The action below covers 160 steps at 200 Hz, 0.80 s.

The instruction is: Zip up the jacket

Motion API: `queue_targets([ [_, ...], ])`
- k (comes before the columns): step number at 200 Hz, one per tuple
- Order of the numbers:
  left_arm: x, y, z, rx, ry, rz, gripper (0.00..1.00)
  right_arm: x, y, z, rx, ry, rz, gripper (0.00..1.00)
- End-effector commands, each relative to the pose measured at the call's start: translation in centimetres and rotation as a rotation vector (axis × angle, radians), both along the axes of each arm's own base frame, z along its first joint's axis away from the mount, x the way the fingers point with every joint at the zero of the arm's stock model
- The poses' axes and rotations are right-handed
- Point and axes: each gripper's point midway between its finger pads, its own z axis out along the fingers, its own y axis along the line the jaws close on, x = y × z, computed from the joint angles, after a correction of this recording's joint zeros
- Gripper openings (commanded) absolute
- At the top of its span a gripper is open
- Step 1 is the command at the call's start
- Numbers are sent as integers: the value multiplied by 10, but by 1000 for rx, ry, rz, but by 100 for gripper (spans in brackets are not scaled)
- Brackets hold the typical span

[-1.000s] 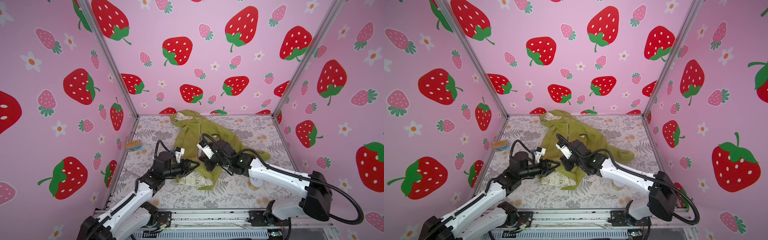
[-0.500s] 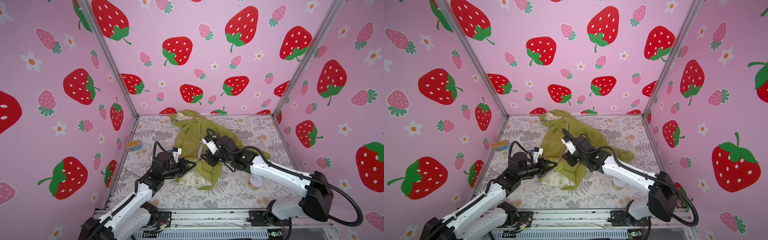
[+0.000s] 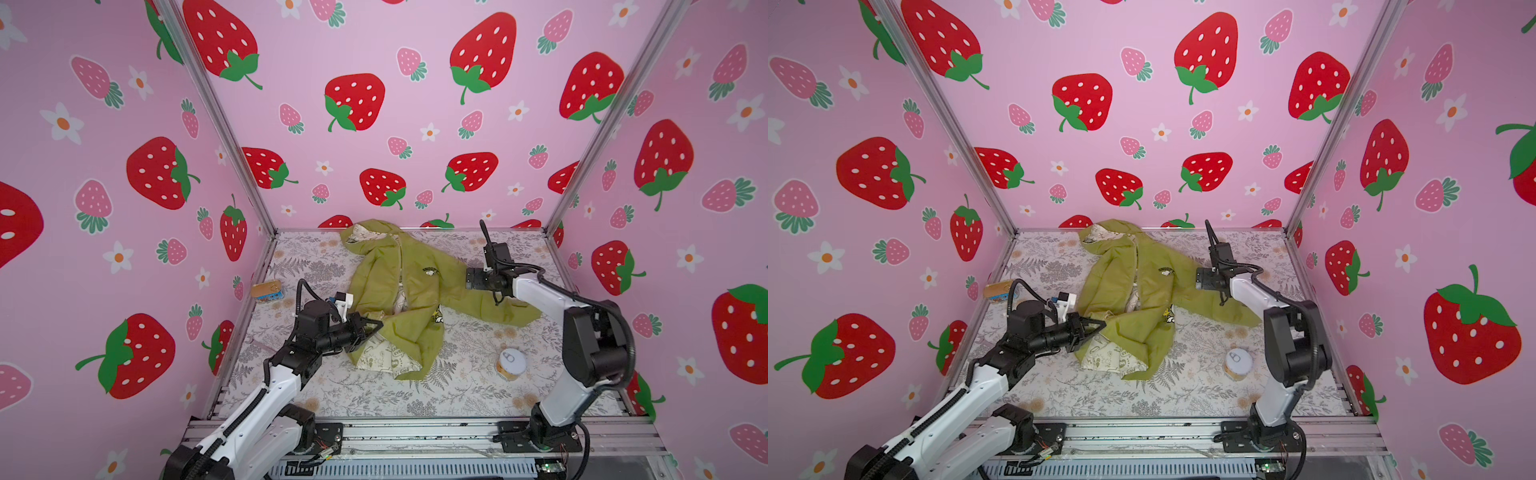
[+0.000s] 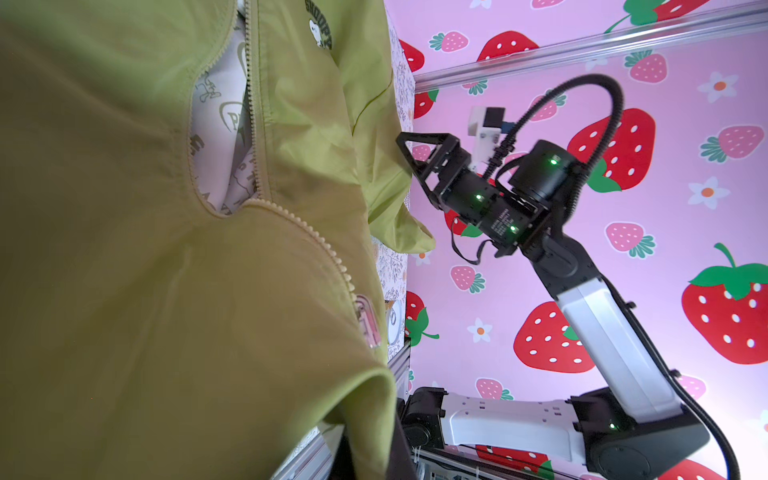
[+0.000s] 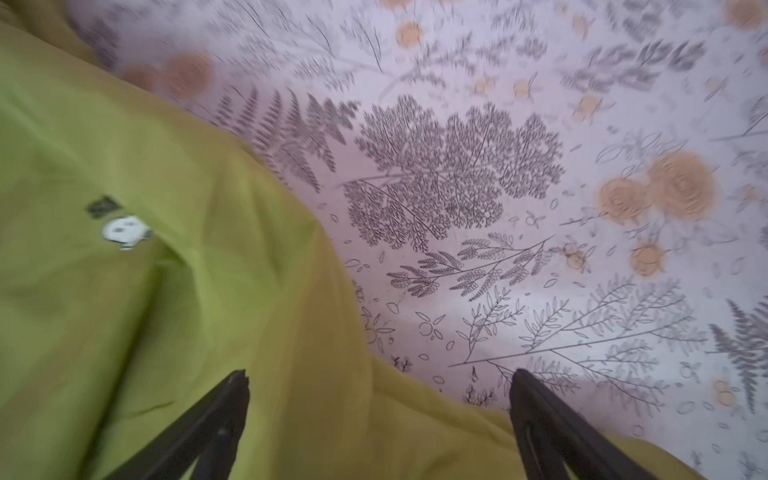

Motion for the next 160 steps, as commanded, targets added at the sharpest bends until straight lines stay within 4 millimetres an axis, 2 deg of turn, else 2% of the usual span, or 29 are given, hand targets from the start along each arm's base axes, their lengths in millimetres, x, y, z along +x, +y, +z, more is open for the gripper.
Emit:
queue_targets([
  [1,15,-3,40,-18,-123,-31,0,14,6,-12,12,14,-11,100],
  [27,31,0,55,-9,-155,-42,0,17,24,-41,69,83,45,92],
  [47,45,6,65,-19,-169,-34,0,13,42,-46,168,101,89,79],
  [73,62,11,75,-33,-187,-26,0,-2,74,-48,324,134,139,68],
  [107,80,16,84,-37,-206,-19,0,-32,123,-57,443,196,209,65],
  [131,91,24,91,-39,-221,3,0,-53,157,-52,518,217,248,64],
  [160,101,33,97,-40,-230,24,0,-73,200,-27,619,208,298,60],
])
